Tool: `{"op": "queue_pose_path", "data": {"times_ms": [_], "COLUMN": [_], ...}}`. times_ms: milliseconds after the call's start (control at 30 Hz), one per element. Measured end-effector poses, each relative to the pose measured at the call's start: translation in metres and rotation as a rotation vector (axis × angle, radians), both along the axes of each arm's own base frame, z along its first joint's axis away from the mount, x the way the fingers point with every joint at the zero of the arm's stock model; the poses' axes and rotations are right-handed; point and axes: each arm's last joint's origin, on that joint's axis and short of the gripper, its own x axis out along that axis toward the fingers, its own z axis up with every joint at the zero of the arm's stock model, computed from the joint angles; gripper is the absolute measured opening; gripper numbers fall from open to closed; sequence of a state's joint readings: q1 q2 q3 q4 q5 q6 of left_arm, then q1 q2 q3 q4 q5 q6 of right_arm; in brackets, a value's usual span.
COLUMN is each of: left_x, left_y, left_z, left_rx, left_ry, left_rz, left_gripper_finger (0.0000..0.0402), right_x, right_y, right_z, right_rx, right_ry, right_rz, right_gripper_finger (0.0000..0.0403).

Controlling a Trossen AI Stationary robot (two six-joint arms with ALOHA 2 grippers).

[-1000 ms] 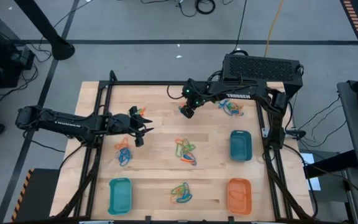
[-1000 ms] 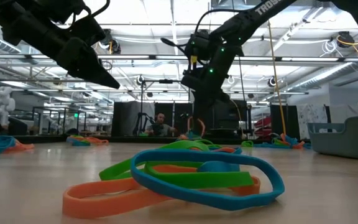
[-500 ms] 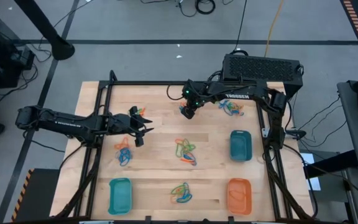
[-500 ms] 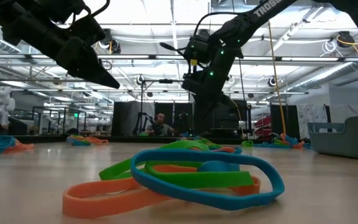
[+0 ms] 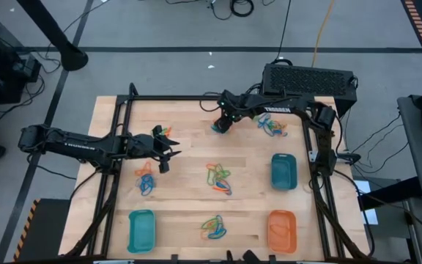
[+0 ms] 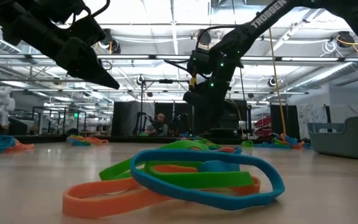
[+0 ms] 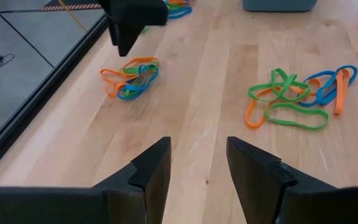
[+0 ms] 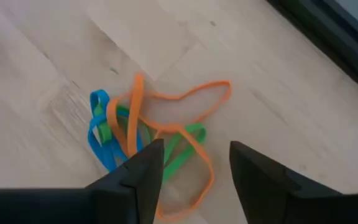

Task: Sort rubber bands into baskets
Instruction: Put the orange rubber band into the orange bin

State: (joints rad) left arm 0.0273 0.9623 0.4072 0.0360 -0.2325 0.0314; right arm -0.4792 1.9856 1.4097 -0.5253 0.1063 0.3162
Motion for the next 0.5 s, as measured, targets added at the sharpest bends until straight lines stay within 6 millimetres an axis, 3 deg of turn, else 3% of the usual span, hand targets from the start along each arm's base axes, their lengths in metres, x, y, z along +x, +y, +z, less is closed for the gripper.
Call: {"op": "queue_pose_path", "data": {"times_ms": [300, 500], "left_x": [0.0, 0.0], "left_y": [0.0, 0.0], "left_z": [0.0, 0.0], "left_rx": [0.0, 0.0], "left_ry": [0.0, 0.002], "left_rz": [-0.001, -0.001], "left_gripper_finger": [0.0164, 0.0164], "right_x": [0.003, 0.009], "right_y": [-0.008, -0.01], "right_z": [-0.039, -0.049], "right_rx": [0.043, 0.031], "right_ry": [0.085, 0.072], "right_rz": [0.063, 0.06], "right_gripper_finger": [0.016, 0.0145]}}
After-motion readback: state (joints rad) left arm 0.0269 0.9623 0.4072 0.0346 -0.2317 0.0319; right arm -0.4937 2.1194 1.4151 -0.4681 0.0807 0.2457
